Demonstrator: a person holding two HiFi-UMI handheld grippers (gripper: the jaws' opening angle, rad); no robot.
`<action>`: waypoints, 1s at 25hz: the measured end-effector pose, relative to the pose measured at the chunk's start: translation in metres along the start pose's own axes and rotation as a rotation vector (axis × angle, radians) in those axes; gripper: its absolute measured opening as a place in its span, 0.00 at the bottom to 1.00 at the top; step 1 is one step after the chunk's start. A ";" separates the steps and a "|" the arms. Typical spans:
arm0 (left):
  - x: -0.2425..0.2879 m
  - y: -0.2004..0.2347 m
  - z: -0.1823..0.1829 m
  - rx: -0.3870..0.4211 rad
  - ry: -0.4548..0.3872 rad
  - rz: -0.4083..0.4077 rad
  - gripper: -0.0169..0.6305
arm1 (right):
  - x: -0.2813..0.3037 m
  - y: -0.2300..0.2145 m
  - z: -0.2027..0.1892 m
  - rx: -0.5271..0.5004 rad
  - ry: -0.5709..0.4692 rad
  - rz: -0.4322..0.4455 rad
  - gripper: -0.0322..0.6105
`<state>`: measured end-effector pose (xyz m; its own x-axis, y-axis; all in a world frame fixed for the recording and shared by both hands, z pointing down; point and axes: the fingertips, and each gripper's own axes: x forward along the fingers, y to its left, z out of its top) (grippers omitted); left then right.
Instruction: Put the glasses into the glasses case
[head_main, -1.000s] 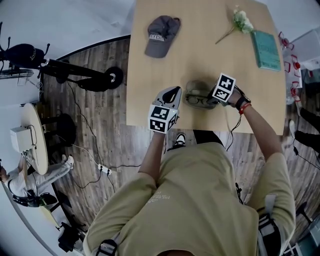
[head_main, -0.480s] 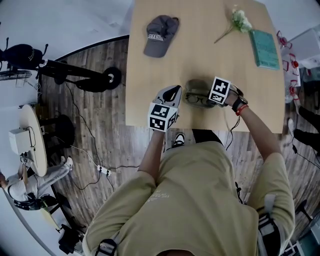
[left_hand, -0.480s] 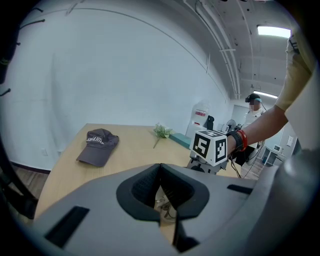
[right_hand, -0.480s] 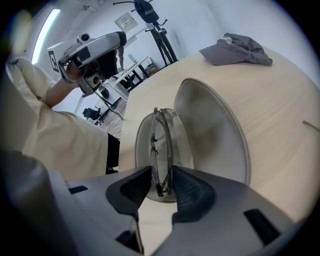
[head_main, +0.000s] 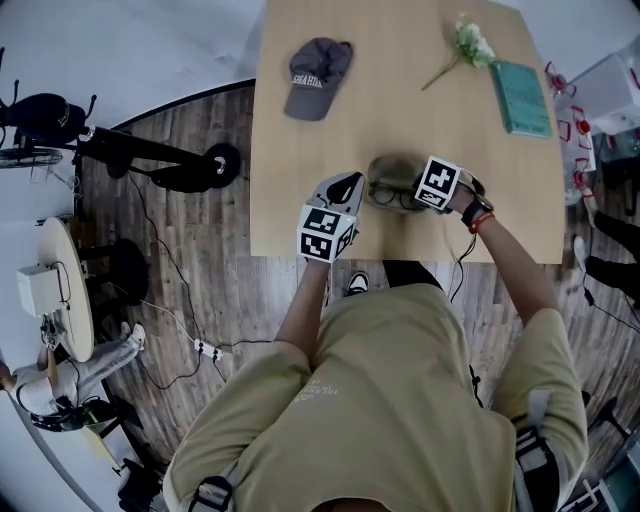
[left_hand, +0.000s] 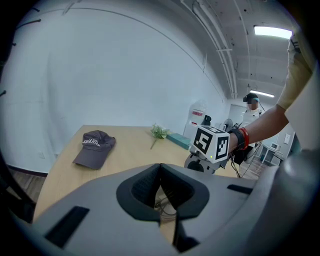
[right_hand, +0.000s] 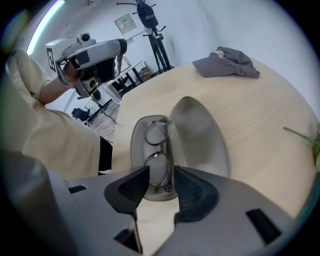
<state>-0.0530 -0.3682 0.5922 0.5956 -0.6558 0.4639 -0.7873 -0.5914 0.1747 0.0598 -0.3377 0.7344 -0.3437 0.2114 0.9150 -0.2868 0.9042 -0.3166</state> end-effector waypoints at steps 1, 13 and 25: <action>0.000 -0.001 0.000 0.001 0.000 0.001 0.06 | -0.004 -0.001 0.002 0.010 -0.019 -0.014 0.32; -0.009 -0.003 0.026 0.021 -0.047 0.030 0.06 | -0.075 0.000 0.025 0.239 -0.355 -0.202 0.32; -0.022 -0.010 0.093 0.085 -0.168 0.069 0.06 | -0.202 0.000 0.025 0.358 -0.728 -0.531 0.28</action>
<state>-0.0433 -0.3912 0.4995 0.5643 -0.7611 0.3198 -0.8152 -0.5749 0.0701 0.1067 -0.3900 0.5432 -0.5264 -0.5823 0.6195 -0.7779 0.6239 -0.0746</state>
